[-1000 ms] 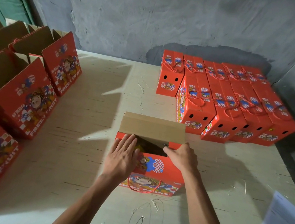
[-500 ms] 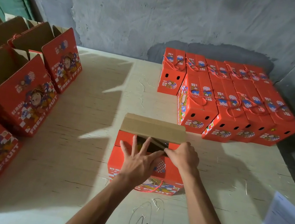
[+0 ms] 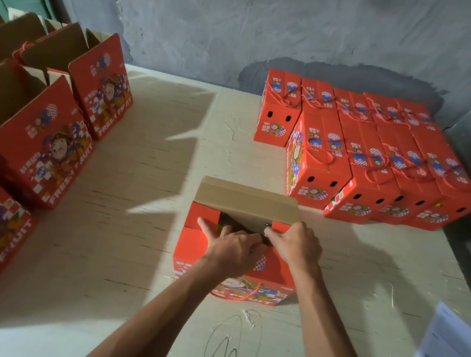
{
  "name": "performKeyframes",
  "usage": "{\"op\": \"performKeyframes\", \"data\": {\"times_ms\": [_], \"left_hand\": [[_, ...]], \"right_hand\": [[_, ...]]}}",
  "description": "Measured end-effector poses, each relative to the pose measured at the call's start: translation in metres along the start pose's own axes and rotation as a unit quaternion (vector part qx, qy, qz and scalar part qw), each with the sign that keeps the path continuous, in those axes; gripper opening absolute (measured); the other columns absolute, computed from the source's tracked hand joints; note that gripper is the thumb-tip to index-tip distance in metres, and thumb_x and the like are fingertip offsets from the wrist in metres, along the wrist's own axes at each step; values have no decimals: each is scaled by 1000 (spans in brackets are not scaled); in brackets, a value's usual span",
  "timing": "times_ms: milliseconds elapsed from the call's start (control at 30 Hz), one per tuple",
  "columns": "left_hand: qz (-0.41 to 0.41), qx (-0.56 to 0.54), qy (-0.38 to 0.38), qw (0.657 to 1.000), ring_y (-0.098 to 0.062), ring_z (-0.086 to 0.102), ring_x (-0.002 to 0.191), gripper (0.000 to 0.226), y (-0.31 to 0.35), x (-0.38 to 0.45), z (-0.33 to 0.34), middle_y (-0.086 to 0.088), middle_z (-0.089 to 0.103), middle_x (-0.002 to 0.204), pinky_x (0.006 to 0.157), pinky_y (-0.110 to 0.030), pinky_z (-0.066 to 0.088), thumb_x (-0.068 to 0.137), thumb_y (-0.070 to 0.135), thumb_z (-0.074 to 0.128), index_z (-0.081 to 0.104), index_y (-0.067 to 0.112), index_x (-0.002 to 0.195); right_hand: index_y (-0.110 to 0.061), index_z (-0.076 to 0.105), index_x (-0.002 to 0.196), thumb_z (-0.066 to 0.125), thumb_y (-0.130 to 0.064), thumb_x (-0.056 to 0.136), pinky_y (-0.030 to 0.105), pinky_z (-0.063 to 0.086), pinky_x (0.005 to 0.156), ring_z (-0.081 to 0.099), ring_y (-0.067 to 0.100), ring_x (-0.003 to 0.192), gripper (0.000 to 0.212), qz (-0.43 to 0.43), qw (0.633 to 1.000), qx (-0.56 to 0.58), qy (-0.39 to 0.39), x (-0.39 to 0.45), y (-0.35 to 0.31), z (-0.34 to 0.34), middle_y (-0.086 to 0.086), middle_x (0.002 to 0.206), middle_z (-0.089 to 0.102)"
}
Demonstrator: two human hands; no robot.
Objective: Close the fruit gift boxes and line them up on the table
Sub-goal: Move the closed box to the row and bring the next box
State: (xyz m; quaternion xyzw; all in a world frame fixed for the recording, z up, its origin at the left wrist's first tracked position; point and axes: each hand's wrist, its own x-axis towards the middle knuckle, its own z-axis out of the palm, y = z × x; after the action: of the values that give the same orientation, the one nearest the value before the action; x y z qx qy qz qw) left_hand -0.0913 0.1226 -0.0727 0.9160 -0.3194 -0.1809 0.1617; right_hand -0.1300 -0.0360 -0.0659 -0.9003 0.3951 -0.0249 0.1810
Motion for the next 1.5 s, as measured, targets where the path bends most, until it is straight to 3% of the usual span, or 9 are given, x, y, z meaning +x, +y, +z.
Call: {"op": "performKeyframes", "data": {"times_ms": [333, 467, 600, 733, 900, 1033, 1167, 1300, 1500], "left_hand": [[6, -18, -38, 999, -34, 44, 133, 40, 8, -6, -14, 3, 56, 107, 96, -88, -19, 109, 52, 22, 41, 59, 143], [-21, -39, -81, 996, -31, 45, 131, 39, 14, 1, -22, 8, 63, 126, 95, -91, -14, 109, 42, 26, 51, 50, 138], [-36, 9, -96, 995, -33, 50, 107, 38, 20, 4, -16, 11, 65, 104, 86, -95, -11, 107, 37, 26, 64, 33, 111], [-38, 12, -65, 997, -34, 39, 136, 49, 18, 5, -4, 10, 64, 115, 76, -83, -35, 97, 67, 22, 63, 45, 112], [-40, 20, -15, 999, -24, 51, 125, 59, 15, 7, 7, 14, 68, 99, 86, -82, -32, 93, 75, 22, 69, 41, 99], [-17, 52, 64, 996, -16, 54, 121, 53, 13, -4, 17, 11, 65, 116, 105, -84, -12, 96, 67, 27, 64, 35, 116], [-11, 14, 154, 988, -20, 52, 121, 34, -3, -9, 11, 4, 57, 126, 116, -64, 21, 102, 42, 39, 51, 26, 129], [-7, -102, 318, 942, -40, 53, 110, 35, -45, -12, -4, -19, 57, 122, 98, -51, 44, 92, -1, 58, 57, 1, 127], [-134, -330, 327, 876, -28, 52, 127, 69, -59, -16, -21, -12, 45, 148, 106, -40, 43, 94, 20, 52, 24, 9, 156]], "right_hand": [[-17, 68, 78, 63, -66, 75, 29, 42, 61, 60, 17, 70, 49, -3, 989, 75, -125, 14, 13, -12, -1, 76, 65], [-17, 66, 73, 54, -72, 74, 29, 42, 61, 61, 18, 72, 56, 0, 986, 83, -147, 13, 14, -17, 1, 77, 66], [-19, 46, 66, 32, -78, 79, 35, 44, 65, 61, 23, 68, 62, 23, 978, 132, -162, 11, 16, -28, 3, 69, 59], [-20, 48, 70, 25, -82, 80, 38, 45, 70, 63, 24, 70, 67, 26, 974, 135, -181, 12, 20, -33, 3, 68, 55], [-21, 58, 108, 18, -100, 74, 43, 49, 83, 63, 27, 93, 95, 51, 985, 84, -143, 3, 15, -20, 9, 102, 66], [-9, 17, 160, 24, -66, 102, 50, 48, 96, 59, 42, 123, 82, 30, 995, 79, -48, -17, 5, 7, 15, 152, 47], [-10, 19, 161, 33, -34, 110, 46, 49, 97, 54, 36, 132, 58, -10, 993, 114, -6, -16, 12, 12, 12, 159, 41], [-14, 32, 156, 51, -22, 105, 42, 51, 97, 56, 31, 133, 55, -25, 977, 201, 64, -20, 18, 14, 9, 154, 49], [-17, 51, 136, 61, -6, 98, 31, 50, 99, 60, 26, 128, 42, -44, 944, 313, 90, -20, 26, 13, 12, 139, 62]]}}
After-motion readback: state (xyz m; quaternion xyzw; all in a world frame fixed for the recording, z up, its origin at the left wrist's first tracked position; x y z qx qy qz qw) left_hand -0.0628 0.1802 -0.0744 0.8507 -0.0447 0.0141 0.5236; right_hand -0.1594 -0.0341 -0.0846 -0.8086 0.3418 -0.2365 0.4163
